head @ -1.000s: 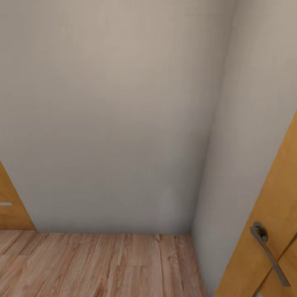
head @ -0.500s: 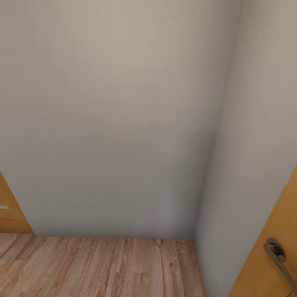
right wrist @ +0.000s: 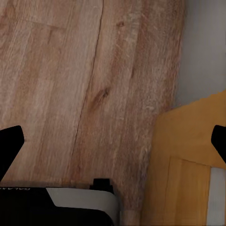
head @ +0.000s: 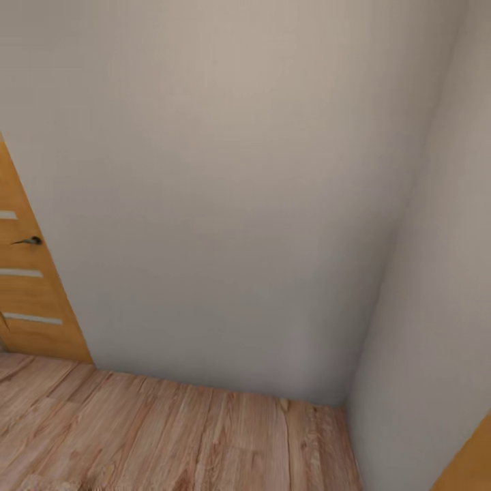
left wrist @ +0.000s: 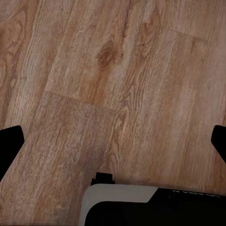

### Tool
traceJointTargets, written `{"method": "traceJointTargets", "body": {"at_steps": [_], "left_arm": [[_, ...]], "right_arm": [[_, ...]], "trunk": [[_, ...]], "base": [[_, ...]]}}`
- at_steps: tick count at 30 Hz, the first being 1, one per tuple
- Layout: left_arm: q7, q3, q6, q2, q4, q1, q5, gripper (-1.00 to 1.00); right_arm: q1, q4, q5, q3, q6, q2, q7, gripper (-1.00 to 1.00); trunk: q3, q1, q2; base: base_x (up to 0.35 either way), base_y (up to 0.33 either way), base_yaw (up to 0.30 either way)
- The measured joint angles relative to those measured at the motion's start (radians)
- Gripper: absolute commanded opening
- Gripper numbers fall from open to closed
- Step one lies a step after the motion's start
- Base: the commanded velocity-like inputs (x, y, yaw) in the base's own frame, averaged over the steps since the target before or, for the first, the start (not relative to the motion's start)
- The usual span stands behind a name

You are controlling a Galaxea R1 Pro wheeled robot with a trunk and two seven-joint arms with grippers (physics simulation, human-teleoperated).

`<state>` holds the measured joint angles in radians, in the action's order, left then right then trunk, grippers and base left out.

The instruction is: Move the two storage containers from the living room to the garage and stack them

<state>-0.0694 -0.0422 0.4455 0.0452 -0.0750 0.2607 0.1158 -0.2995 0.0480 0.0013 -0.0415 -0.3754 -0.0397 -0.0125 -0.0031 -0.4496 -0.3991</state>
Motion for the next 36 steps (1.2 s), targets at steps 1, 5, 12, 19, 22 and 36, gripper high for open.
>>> {"method": "traceJointTargets", "body": {"at_steps": [1,5,12,19,22,36], "left_arm": [[0.0,0.0,0.0,0.0,0.0,0.0,0.0,1.0],[0.0,0.0,0.0,-0.001,0.0,0.0,0.0,1.0],[0.0,0.0,0.002,0.002,0.0,0.0,0.0,1.0],[0.0,0.0,0.006,0.004,0.0,-0.001,0.0,1.0],[0.0,0.0,0.006,0.004,0.0,0.0,0.0,1.0],[0.022,0.0,0.005,0.007,0.0,0.0,0.004,1.0]], "right_arm": [[0.0,0.0,0.0,0.0,0.0,0.0,0.0,1.0],[0.0,0.0,0.0,0.0,0.0,0.0,0.0,1.0],[0.0,-0.001,0.0,0.001,0.0,0.001,0.0,1.0],[0.0,-0.001,0.0,0.001,0.0,0.0,0.0,1.0],[0.0,0.0,0.0,0.001,0.0,0.0,0.0,1.0],[0.0,-0.001,0.0,0.0,0.0,0.0,0.0,1.0]], "trunk": [[0.0,0.0,0.0],[0.0,0.0,0.0],[0.0,0.0,0.0],[0.0,0.0,0.0],[0.0,0.0,0.0],[0.0,0.001,0.0]], "base": [[0.0,0.0,0.299],[0.0,0.0,0.299],[0.0,0.0,0.299],[0.0,0.0,0.299],[0.0,0.0,0.299],[0.23,0.0,0.299]]}}
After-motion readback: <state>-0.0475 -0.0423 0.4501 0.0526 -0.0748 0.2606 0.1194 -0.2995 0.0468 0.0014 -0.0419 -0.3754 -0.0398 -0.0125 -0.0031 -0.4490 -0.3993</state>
